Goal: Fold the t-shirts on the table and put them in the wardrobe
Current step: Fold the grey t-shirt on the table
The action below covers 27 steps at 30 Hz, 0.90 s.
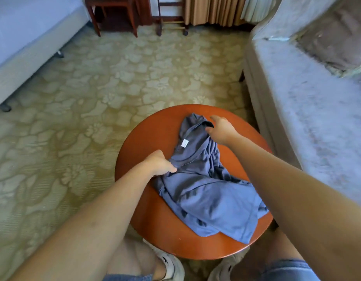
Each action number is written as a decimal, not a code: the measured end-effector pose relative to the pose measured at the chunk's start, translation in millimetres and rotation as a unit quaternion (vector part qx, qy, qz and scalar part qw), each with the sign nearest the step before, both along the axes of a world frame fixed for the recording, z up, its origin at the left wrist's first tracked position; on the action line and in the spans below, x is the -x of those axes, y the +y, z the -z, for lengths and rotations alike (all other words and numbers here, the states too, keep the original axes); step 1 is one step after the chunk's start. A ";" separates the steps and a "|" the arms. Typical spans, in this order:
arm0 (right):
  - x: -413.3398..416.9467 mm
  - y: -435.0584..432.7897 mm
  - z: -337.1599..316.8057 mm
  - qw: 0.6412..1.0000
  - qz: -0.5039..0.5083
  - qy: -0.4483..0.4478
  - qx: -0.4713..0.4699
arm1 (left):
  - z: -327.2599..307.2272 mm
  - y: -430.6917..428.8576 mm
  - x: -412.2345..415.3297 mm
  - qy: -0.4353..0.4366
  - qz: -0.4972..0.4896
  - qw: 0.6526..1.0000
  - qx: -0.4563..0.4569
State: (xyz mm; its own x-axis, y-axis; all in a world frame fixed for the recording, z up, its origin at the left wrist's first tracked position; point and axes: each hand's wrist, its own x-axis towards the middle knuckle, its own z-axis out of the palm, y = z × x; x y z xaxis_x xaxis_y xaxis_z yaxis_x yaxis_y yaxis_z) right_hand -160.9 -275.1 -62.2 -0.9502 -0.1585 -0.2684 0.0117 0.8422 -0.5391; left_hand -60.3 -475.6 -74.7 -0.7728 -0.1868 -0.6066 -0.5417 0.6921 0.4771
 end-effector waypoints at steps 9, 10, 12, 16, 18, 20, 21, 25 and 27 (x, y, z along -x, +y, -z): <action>46.0 -2.2 27.5 0.999 -0.005 0.031 -0.015 | 6.9 -28.3 27.3 -0.070 -0.022 0.988 -0.133; 46.0 -1.2 27.8 0.999 0.015 0.037 0.010 | 4.3 -31.5 28.7 -0.065 -0.033 0.985 -0.156; 45.1 0.9 23.6 0.995 0.049 0.040 0.077 | -4.0 -37.6 31.4 -0.035 -0.051 0.976 -0.209; 33.4 6.6 -5.8 0.971 0.090 0.022 0.221 | -31.0 -46.7 37.4 0.068 -0.108 0.944 -0.304; 23.7 11.4 -29.8 0.953 0.112 0.000 0.282 | -50.1 -46.7 38.4 0.113 -0.135 0.926 -0.334; 13.0 16.8 -57.3 0.936 0.125 -0.014 0.328 | -71.0 -44.1 37.9 0.163 -0.154 0.915 -0.335; 7.4 20.4 -71.9 0.929 0.129 -0.015 0.348 | -83.0 -41.9 37.2 0.190 -0.165 0.910 -0.329; -19.0 35.9 -133.9 0.895 0.143 0.016 0.421 | -139.2 -36.6 31.8 0.298 -0.212 0.891 -0.270; -33.3 43.8 -164.6 0.884 0.129 0.044 0.447 | -173.2 -35.3 25.4 0.354 -0.210 0.879 -0.241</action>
State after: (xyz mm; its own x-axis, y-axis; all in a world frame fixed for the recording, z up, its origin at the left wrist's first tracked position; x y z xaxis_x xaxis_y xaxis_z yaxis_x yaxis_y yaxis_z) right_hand -127.6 -231.3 102.4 -0.9967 -0.0445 -0.0682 0.0657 0.0549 -0.9963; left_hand -85.7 -510.9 98.5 -0.9123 -0.3999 -0.0887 -0.1511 0.1271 0.9803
